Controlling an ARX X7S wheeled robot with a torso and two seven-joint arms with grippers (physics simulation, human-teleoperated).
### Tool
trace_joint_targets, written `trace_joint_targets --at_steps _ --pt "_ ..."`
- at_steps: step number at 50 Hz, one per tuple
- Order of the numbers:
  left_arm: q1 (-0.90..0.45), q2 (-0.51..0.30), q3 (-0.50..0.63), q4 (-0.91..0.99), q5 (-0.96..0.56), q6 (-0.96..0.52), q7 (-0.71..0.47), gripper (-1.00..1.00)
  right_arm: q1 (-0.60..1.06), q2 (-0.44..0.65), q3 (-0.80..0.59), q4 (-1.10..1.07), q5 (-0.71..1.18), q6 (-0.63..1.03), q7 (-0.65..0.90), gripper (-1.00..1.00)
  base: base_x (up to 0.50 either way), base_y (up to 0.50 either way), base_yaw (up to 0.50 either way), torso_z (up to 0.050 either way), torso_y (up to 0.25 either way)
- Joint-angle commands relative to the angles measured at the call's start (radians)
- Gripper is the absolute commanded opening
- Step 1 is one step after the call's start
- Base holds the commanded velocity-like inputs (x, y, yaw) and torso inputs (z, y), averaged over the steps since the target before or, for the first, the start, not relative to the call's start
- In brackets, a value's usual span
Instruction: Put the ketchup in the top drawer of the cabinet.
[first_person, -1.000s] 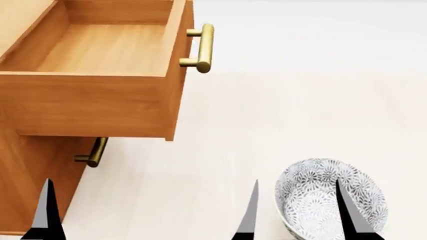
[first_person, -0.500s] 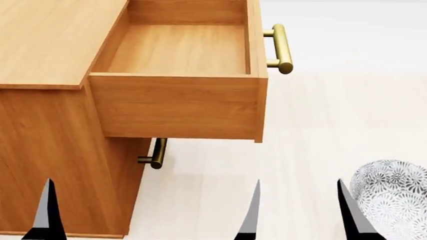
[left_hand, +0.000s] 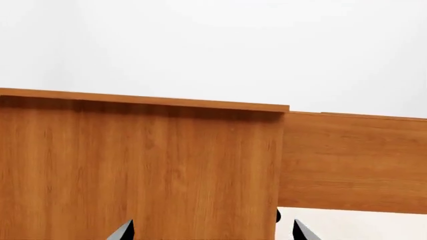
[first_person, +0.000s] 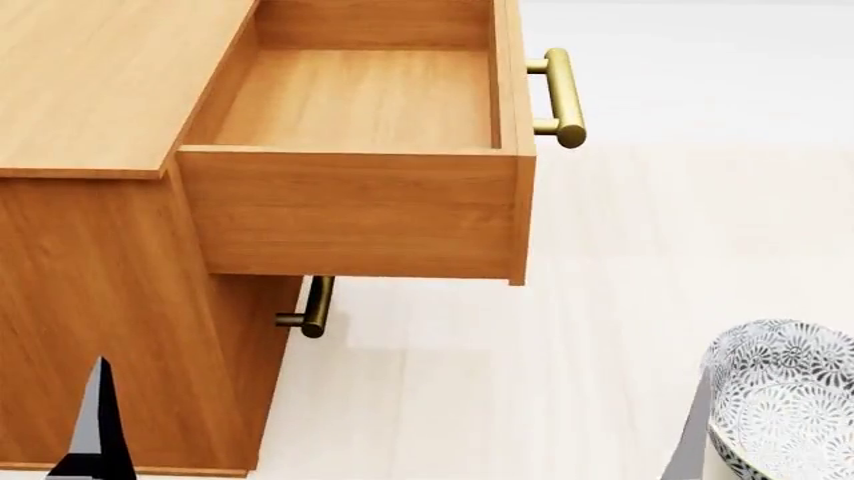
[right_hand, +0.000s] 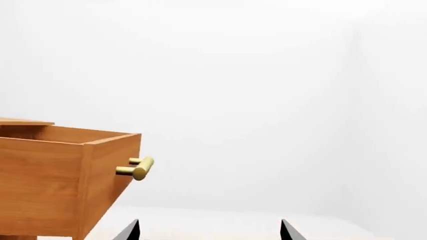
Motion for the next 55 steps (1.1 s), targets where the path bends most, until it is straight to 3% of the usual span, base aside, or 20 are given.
trace_joint_targets --at_steps 1,29,55 --pt "0.002 -0.009 0.009 -0.007 -0.006 0.012 -0.012 1.0 -0.095 0.019 0.196 0.012 0.067 -0.042 -0.003 1.0 0.0 0.0 0.0 0.0 0.0" --pt "-0.008 -0.024 0.027 -0.043 -0.021 0.034 -0.035 1.0 -0.13 -0.003 0.32 0.276 0.083 -0.201 -0.048 1.0 0.0 0.0 0.0 0.0 0.0" --pt "-0.017 -0.035 0.052 -0.065 -0.016 0.037 -0.063 1.0 -0.127 0.041 0.305 0.512 0.188 -0.405 -0.292 1.0 0.0 0.0 0.0 0.0 0.0"
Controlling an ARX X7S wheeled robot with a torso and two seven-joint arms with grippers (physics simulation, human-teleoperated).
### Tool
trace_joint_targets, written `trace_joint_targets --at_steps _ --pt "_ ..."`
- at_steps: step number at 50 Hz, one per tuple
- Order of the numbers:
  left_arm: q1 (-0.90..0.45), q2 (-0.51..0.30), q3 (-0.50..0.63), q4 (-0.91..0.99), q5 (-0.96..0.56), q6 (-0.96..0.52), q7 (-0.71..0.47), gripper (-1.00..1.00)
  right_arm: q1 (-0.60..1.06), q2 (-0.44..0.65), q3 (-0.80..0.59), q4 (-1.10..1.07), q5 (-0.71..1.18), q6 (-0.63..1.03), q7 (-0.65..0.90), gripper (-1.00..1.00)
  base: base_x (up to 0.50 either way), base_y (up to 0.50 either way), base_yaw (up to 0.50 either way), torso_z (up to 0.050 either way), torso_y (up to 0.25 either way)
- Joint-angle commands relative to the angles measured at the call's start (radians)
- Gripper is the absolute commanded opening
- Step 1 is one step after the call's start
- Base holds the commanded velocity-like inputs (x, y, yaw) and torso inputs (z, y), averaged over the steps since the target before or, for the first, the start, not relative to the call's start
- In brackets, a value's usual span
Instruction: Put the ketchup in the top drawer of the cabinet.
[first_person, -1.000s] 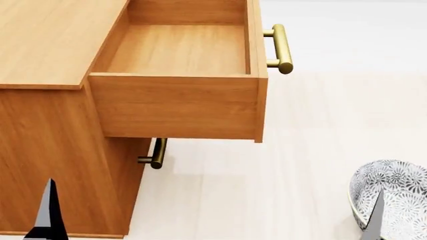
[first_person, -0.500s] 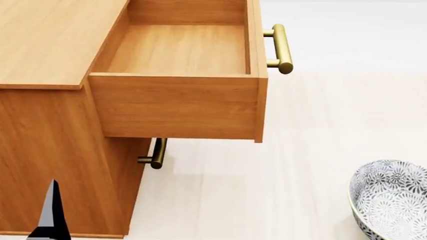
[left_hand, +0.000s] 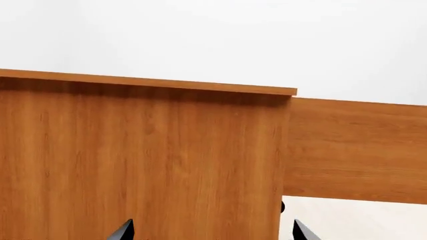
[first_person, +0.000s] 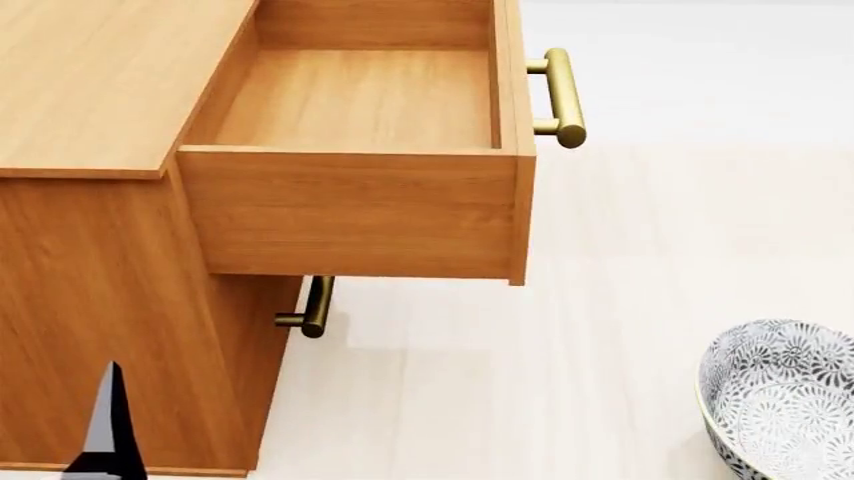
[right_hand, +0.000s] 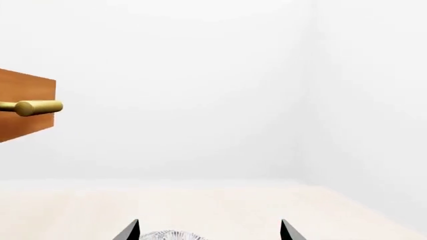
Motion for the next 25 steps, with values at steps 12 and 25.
trace_joint_targets --at_steps 12,25 --pt "0.001 -0.012 0.018 -0.005 0.002 0.002 -0.023 1.0 -0.003 -0.003 -0.005 0.193 0.077 -0.153 -0.17 1.0 0.0 0.0 0.0 0.0 0.0" --pt "-0.003 -0.017 0.025 -0.017 0.0 0.011 -0.031 1.0 -0.011 -0.031 0.003 0.274 0.073 -0.215 -0.196 1.0 0.0 0.0 0.0 0.0 0.0"
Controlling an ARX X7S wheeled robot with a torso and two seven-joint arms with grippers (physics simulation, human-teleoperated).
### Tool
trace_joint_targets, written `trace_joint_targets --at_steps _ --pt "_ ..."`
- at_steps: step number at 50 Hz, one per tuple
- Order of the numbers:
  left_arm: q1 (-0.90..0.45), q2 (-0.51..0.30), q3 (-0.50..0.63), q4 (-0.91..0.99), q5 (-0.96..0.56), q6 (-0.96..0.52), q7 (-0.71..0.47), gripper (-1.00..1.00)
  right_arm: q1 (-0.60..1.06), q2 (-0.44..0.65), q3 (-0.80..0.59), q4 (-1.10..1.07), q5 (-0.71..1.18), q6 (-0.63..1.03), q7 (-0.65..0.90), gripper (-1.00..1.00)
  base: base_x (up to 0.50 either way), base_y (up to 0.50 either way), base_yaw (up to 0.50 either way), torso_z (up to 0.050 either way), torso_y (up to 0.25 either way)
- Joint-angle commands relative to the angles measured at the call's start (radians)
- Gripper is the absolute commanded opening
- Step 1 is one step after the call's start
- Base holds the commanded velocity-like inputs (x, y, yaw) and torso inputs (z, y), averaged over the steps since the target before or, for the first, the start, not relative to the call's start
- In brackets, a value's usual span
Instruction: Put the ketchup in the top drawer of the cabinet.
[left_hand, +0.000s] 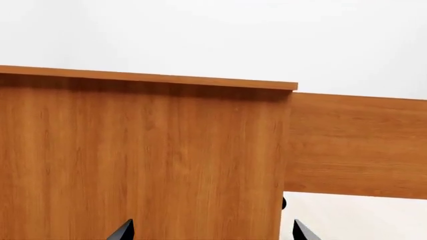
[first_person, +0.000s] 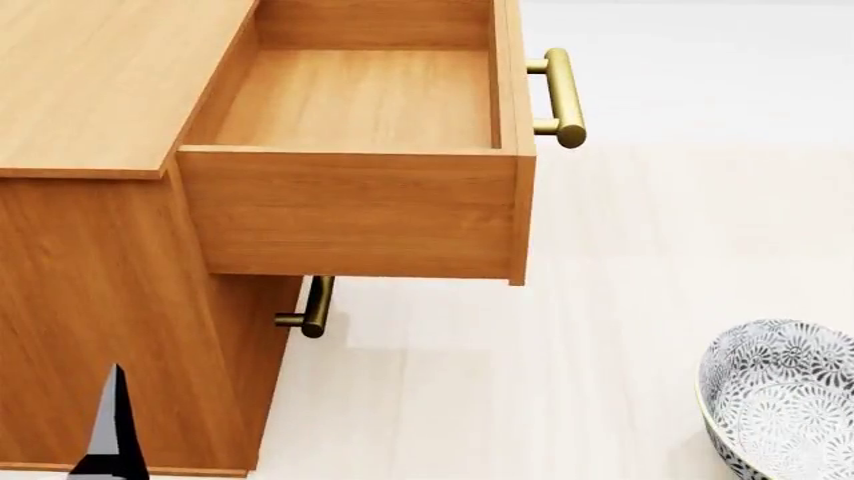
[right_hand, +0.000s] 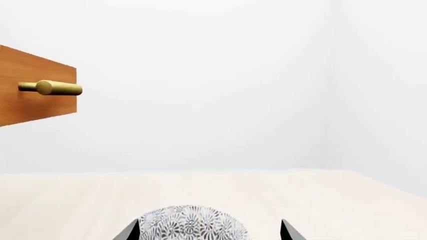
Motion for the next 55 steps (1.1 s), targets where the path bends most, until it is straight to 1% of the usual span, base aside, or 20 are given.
trace_joint_targets --at_steps 1,23,27,32,46,55 --pt "-0.002 -0.005 0.008 -0.011 -0.001 0.008 -0.007 1.0 -0.007 -0.021 0.009 0.076 0.005 -0.055 -0.03 1.0 0.0 0.0 0.0 0.0 0.0" --pt "-0.004 -0.017 0.008 -0.021 -0.015 0.016 -0.018 1.0 0.021 -0.045 0.029 0.21 -0.009 -0.12 -0.035 1.0 0.0 0.0 0.0 0.0 0.0" --pt "-0.004 -0.019 0.007 -0.02 -0.018 0.017 -0.021 1.0 -0.003 -0.054 0.031 0.2 -0.001 -0.133 -0.047 1.0 0.0 0.0 0.0 0.0 0.0" --pt "-0.002 -0.02 0.009 -0.027 -0.02 0.026 -0.021 1.0 -0.048 -0.075 0.04 0.22 0.026 -0.191 -0.102 1.0 0.0 0.0 0.0 0.0 0.0" --pt "-0.004 -0.025 0.006 -0.038 -0.029 0.033 -0.024 1.0 -0.092 -0.106 0.052 0.234 0.035 -0.24 -0.124 1.0 0.0 0.0 0.0 0.0 0.0" --pt "-0.007 -0.027 0.008 -0.046 -0.032 0.036 -0.026 1.0 -0.083 -0.117 0.053 0.269 0.034 -0.263 -0.13 1.0 0.0 0.0 0.0 0.0 0.0"
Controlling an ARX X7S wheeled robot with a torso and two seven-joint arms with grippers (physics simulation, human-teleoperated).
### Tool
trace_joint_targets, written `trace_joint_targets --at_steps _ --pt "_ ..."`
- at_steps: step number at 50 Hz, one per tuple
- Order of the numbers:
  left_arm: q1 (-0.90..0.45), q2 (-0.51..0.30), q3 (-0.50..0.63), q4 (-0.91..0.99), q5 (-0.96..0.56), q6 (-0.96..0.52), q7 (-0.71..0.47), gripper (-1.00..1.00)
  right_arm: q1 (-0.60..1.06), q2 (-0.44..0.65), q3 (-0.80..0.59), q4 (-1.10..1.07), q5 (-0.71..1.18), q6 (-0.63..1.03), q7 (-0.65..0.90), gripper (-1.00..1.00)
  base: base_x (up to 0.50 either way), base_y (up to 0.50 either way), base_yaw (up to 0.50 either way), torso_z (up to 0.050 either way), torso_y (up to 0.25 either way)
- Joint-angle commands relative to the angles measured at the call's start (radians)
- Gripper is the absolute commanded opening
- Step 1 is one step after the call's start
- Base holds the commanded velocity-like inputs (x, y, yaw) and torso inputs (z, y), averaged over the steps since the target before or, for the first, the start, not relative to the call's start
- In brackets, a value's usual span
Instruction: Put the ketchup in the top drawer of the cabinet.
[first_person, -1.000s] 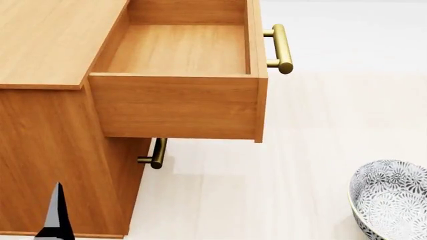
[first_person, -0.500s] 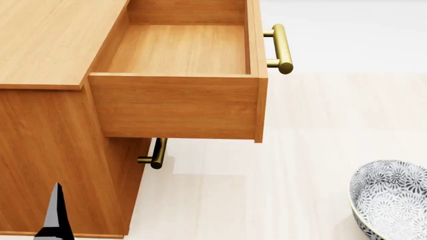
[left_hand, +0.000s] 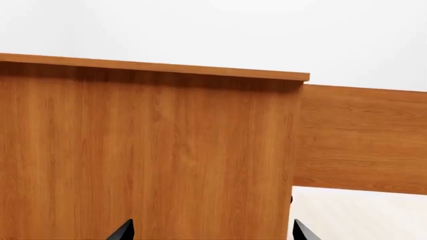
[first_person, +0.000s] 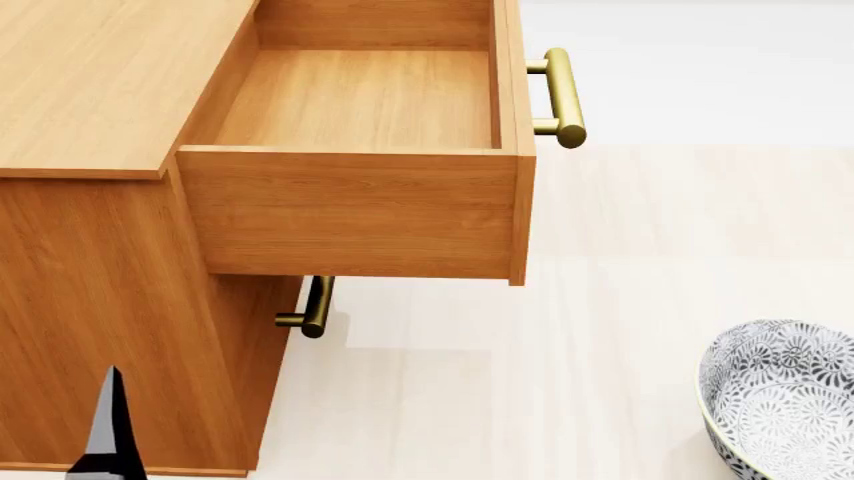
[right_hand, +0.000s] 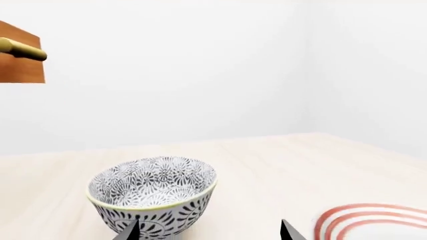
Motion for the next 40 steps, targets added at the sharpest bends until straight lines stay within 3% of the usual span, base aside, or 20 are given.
trace_joint_targets --at_steps 1,23,40 --pt "-0.003 -0.003 0.0 -0.009 -0.005 0.005 -0.003 1.0 -0.004 -0.016 0.003 0.038 0.001 -0.034 -0.014 1.0 0.0 0.0 0.0 0.0 0.0" --pt "0.018 -0.006 -0.004 -0.069 -0.012 0.077 0.015 1.0 0.036 -0.03 -0.005 0.15 -0.014 -0.087 -0.036 1.0 0.0 0.0 0.0 0.0 0.0" --pt "-0.008 -0.01 0.006 -0.039 -0.02 0.028 -0.009 1.0 0.055 -0.035 -0.004 0.235 -0.013 -0.123 -0.057 1.0 0.0 0.0 0.0 0.0 0.0"
